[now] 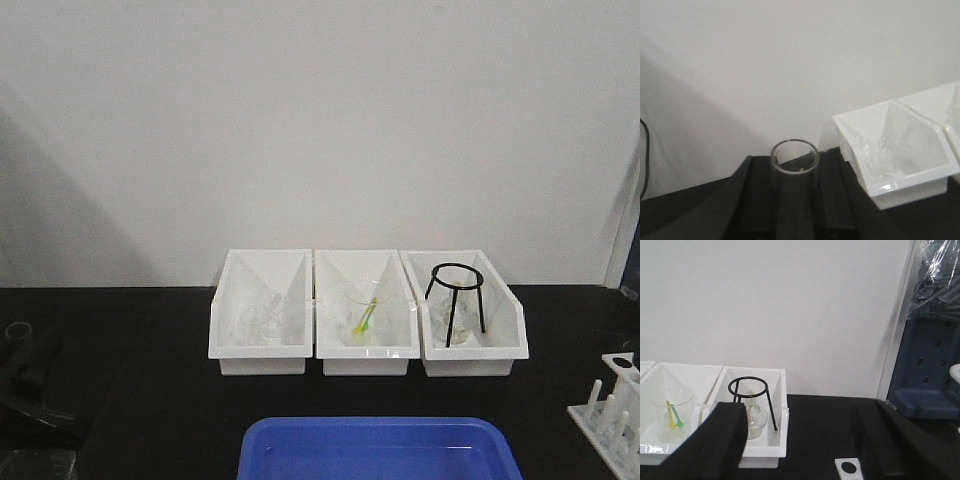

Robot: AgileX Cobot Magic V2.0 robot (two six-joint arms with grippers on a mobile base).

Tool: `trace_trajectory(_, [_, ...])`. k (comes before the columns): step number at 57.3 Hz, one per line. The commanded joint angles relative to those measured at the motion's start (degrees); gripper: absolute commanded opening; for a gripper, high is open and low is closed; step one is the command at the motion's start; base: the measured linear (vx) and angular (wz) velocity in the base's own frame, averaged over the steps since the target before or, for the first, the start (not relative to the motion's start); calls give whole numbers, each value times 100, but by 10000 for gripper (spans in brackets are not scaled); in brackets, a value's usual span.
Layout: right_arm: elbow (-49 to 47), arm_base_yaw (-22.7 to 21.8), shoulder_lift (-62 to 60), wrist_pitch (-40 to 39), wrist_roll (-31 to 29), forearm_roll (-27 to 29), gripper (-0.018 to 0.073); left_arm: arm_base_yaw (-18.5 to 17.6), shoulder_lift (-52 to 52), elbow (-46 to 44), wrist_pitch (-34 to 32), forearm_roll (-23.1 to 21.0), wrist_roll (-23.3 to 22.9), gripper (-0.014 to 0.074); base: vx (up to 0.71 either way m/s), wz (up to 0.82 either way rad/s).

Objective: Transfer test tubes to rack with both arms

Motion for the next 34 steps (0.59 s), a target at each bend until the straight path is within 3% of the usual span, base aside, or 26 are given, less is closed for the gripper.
trace_trajectory(1, [-204,2,-68,-480,0,-43,491,-38,-372,-172,-132,160,-678,-20,0,0])
trace_trajectory(9, [-204,2,-68,-460,239,-43,491,-38,-627,-178,408,1081,-1839,-20,0,0])
trace_trajectory(18, [-204,2,-68,-273,450,-43,491,-38,-659,-178,600,3173,-3795,-20,0,0])
trace_trajectory(27, [-204,2,-68,72,455,-43,491,-38,-537,-178,181,5187,-5706,-20,0,0])
trace_trajectory(34, [-204,8,-68,489,445,-50,491,-38,-272,-178,-373,6199,-6624,-20,0,0])
